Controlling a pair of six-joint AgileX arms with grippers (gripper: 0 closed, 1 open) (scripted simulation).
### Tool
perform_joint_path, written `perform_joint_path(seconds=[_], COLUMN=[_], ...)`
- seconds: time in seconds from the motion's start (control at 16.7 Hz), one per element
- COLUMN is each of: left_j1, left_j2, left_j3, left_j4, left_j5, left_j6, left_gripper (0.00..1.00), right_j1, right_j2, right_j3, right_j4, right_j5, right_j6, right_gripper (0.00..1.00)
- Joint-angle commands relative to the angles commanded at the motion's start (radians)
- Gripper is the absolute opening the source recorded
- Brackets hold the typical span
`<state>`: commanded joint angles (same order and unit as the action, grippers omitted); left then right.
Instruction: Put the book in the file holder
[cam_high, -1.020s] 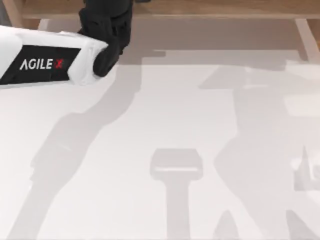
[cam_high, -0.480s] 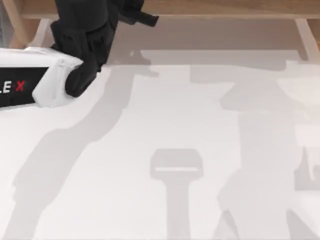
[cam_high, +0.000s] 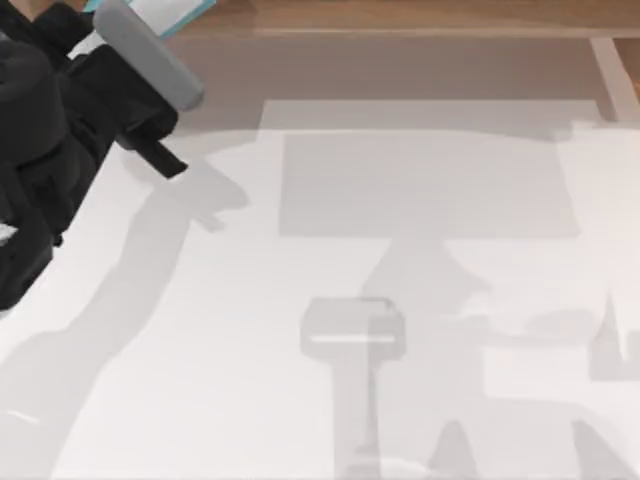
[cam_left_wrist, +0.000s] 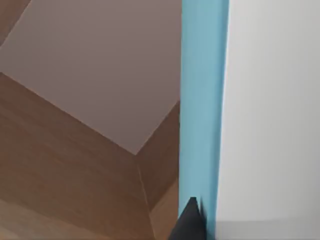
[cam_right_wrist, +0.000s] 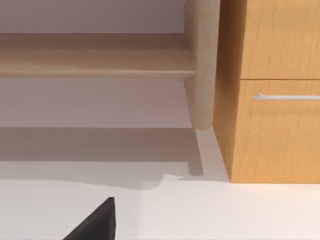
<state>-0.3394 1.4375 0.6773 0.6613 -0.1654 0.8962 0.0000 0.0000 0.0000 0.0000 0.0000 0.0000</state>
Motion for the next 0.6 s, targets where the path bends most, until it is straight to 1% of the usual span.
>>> perform_joint_path(seconds=[0.12,0.3,0.48,0.6], left_j1=[0.077,0.230,0.409,0.530], left_j2=[-0.051,-0.065,-0.019,0.035], left_j3=[-0.092,-0.186,-0.211,-0.190], left_j4=[-0.014,-0.037,-0.057,-0.065], left_j5=[0.056,0.146,0.244,0.314], left_j6=[0.133,0.318,0.477,0.566], left_gripper=[0.00,0.00,0.00,0.00], right_j1=[0.000,0.000,0.000,0.000], right_j2=[0.000,0.000,0.000,0.000], right_j3=[0.000,0.000,0.000,0.000], right_j4=[0.000,0.000,0.000,0.000], right_j5=[0.000,0.000,0.000,0.000], right_j6=[0.000,0.000,0.000,0.000], right_gripper=[1.00,1.00,1.00,1.00])
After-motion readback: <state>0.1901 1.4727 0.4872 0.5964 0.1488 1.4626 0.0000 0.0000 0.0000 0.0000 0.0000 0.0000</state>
